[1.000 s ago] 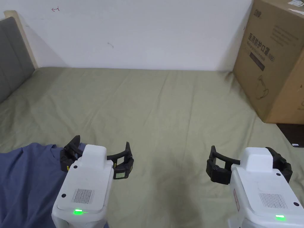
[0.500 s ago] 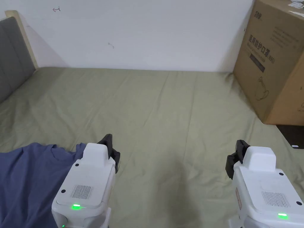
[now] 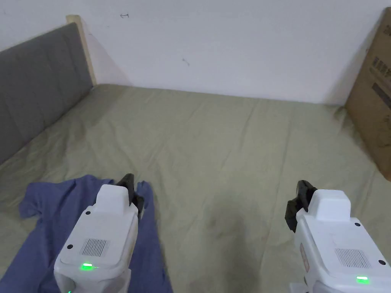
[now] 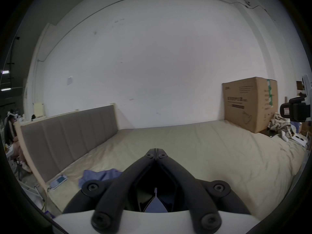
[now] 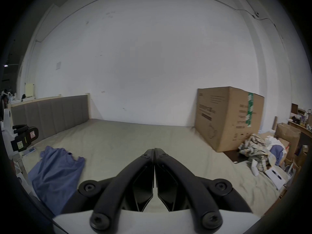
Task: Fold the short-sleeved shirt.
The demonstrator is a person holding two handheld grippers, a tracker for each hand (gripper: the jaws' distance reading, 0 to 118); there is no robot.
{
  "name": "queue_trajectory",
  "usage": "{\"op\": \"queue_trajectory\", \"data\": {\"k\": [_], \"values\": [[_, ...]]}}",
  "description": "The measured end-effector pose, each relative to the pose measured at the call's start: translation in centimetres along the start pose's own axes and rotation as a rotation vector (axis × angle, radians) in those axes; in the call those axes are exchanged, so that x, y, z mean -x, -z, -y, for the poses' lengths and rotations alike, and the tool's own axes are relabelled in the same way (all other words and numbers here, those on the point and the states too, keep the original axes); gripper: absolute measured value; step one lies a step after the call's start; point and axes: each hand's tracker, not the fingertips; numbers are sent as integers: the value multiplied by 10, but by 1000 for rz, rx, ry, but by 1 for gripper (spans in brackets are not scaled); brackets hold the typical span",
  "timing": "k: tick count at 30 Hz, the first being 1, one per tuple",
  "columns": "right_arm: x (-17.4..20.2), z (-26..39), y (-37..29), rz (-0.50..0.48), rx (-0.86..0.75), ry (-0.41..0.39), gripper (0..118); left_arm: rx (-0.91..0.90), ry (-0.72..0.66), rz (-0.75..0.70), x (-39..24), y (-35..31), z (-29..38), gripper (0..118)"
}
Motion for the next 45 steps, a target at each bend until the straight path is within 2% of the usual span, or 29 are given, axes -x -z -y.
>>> {"op": "queue_trajectory", "data": {"k": [9,17,25,31,34,35,37,38,40,41,42,45], "values": [[105,-8,17,-249,-16,-13,0,35,43,-262,111,-44,9,0],[158,-3,19,-378,2,-20,0,66,56,-369,154,-80,22,0],[158,-2,19,-380,13,-6,0,131,10,-352,162,-74,36,0],[137,2,26,-336,28,-22,0,286,-115,-253,166,-31,43,0],[124,5,31,-304,40,-22,0,396,-220,-194,168,3,49,0],[120,6,34,-286,50,-22,0,471,-254,-185,168,18,54,5],[112,8,39,-264,71,-15,0,500,-304,-199,165,38,66,7],[107,10,41,-253,78,-11,0,563,-323,-195,164,51,73,19],[100,13,45,-233,91,-7,0,666,-348,-190,161,72,85,81],[97,14,47,-224,98,-7,0,732,-351,-179,157,81,92,104],[93,16,49,-215,106,-8,0,760,-349,-160,152,86,100,118],[83,22,53,-189,127,-8,0,809,-297,-132,134,97,116,117]]}}
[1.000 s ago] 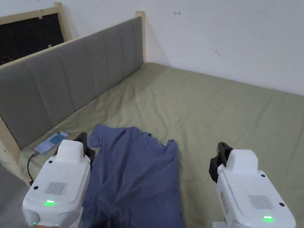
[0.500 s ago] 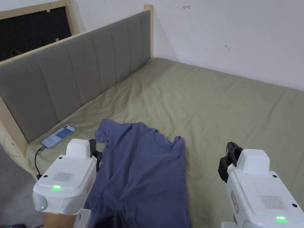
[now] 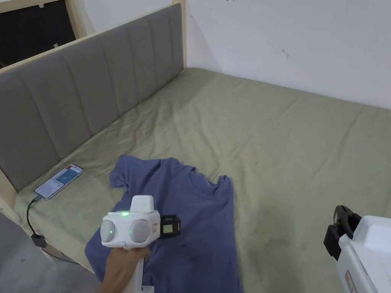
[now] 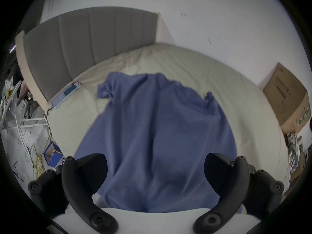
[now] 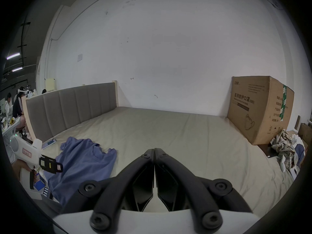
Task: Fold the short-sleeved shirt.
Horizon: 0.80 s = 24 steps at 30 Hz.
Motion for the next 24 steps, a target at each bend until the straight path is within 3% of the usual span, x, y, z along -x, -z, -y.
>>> {"op": "queue_trajectory", "data": {"k": [3,5,7,8,12,18,24], "values": [[-9,5,2,22,22,2,0,47,34,-18,-15,19,10,114],[-14,9,2,33,33,2,0,88,57,-20,-21,35,16,100],[-18,11,2,42,44,2,0,115,71,-28,-25,46,21,68],[-20,12,2,46,50,1,0,121,70,-23,-28,42,25,61],[-26,13,-1,55,55,-2,0,54,117,-39,-33,27,25,3],[-33,9,-9,58,35,8,0,20,-2,78,-13,4,7,0],[-47,2,-25,66,1,19,0,-89,60,190,-39,-57,-24,0]]}}
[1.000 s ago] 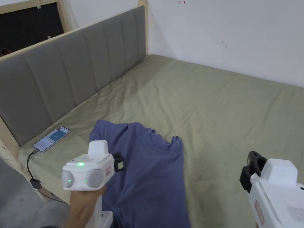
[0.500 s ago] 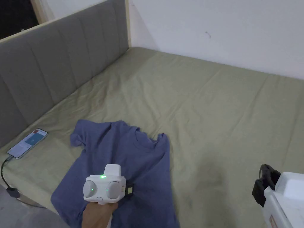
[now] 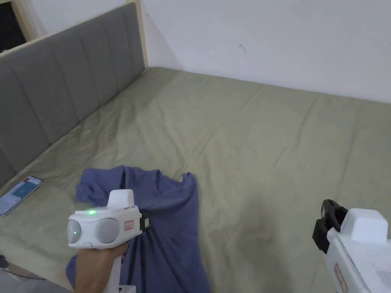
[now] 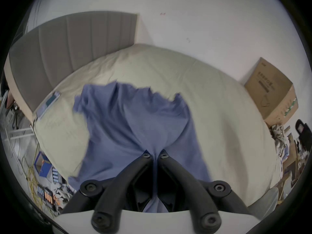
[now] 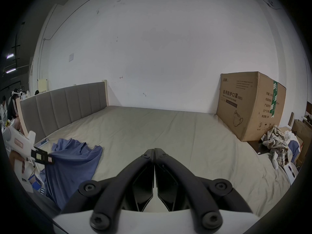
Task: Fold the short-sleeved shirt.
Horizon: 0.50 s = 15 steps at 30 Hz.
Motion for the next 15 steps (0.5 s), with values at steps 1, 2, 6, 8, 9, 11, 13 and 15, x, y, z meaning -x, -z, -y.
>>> {"op": "queue_trajectory", "data": {"k": [1,2,6,8,9,11,13,15], "values": [[-4,-1,-3,3,-5,1,0,-25,17,15,-8,-7,-6,0],[-9,-2,-6,8,-11,2,0,-54,38,39,-20,-14,-15,0],[-31,-7,-22,46,-39,13,0,-145,119,132,-68,-41,-50,0],[-43,-9,-31,72,-57,21,0,-176,164,152,-97,-52,-67,0],[-49,-10,-35,89,-67,20,0,-192,189,171,-111,-57,-75,0],[-62,-11,-44,120,-81,21,0,-224,223,213,-137,-66,-87,0],[-75,-11,-52,142,-91,35,0,-243,251,270,-163,-73,-99,0],[-89,-11,-61,172,-101,45,0,-262,284,325,-193,-80,-107,0]]}}
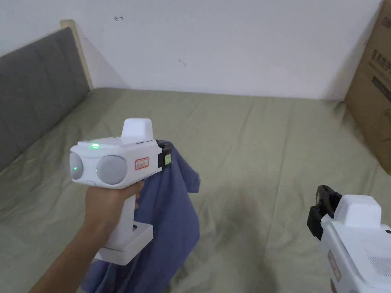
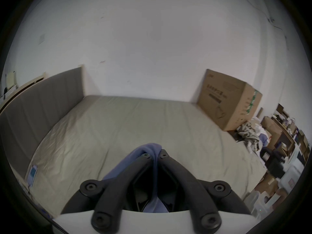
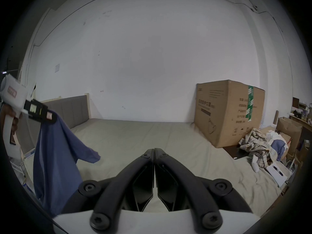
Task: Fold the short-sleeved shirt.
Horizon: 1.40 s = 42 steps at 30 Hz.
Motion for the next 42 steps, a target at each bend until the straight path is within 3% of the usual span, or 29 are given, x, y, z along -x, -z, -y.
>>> {"op": "queue_trajectory", "data": {"k": [8,17,27,32,35,37,39,42], "values": [[-52,-2,-21,107,-17,3,0,2,100,178,-100,43,-21,0],[-85,10,-30,183,8,17,0,206,137,353,-163,112,62,0],[-86,28,-18,173,64,16,0,590,293,186,-157,188,202,0],[-80,31,-17,158,82,21,0,611,264,159,-153,198,218,0],[-78,28,-19,155,78,18,0,576,227,152,-152,189,208,34],[-77,24,-22,154,69,15,0,519,210,147,-150,173,196,83],[-75,19,-25,153,56,14,0,424,183,125,-147,154,179,117],[-72,10,-30,150,35,13,0,251,169,115,-138,120,147,117]]}}
